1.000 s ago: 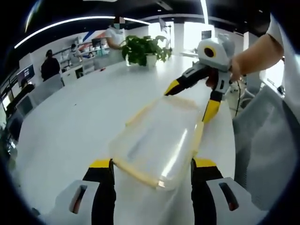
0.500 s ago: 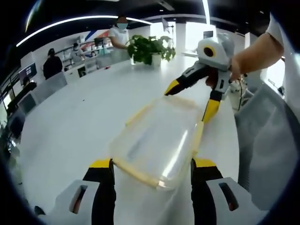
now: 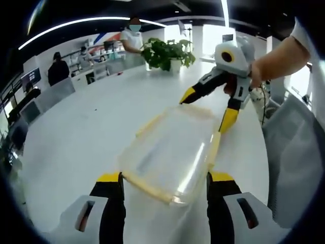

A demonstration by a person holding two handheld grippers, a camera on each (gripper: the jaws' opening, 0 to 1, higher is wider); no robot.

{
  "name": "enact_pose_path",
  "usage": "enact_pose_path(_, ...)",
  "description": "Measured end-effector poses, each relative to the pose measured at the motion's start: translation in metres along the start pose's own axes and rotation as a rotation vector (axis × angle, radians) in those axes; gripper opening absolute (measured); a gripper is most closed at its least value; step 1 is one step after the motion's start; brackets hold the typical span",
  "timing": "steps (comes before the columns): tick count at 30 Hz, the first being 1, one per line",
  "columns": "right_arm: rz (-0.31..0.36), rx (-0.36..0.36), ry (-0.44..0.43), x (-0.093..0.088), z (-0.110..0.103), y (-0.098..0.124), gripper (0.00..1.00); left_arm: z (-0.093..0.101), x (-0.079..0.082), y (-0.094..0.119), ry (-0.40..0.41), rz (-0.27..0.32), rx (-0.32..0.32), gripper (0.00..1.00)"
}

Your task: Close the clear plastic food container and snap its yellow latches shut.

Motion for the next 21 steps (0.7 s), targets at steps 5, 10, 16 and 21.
enact_pose_path(5, 0.0, 0.0, 0.002, 0.003, 0.011, -0.005, 0.61, -0.01, 0.005, -0.005, 0.0, -0.004, 0.003, 0.64)
enact_pose_path(10, 0.001, 0.0, 0.004, 0.007, 0.021, -0.009, 0.61, -0.021, 0.008, -0.009, 0.002, -0.003, 0.006, 0.64)
enact_pose_path(16, 0.005, 0.0, 0.008, 0.011, 0.031, -0.015, 0.61, -0.031, 0.011, -0.012, 0.004, -0.007, 0.01, 0.64)
enact_pose_path(21, 0.004, -0.002, 0.008, 0.011, 0.032, -0.015, 0.62, -0.032, 0.012, -0.013, 0.002, -0.004, 0.013, 0.64)
Point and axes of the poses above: the point that each gripper's makers call its tool centre point, and the gripper's own axes: y roughly backward along the fingers, z roughly to its right, x roughly out of its top, the point moved 1 cm from there along y, roughly backward along the fingers, and after that the axes turned 5 degrees about -z, right-handed, at the moved point
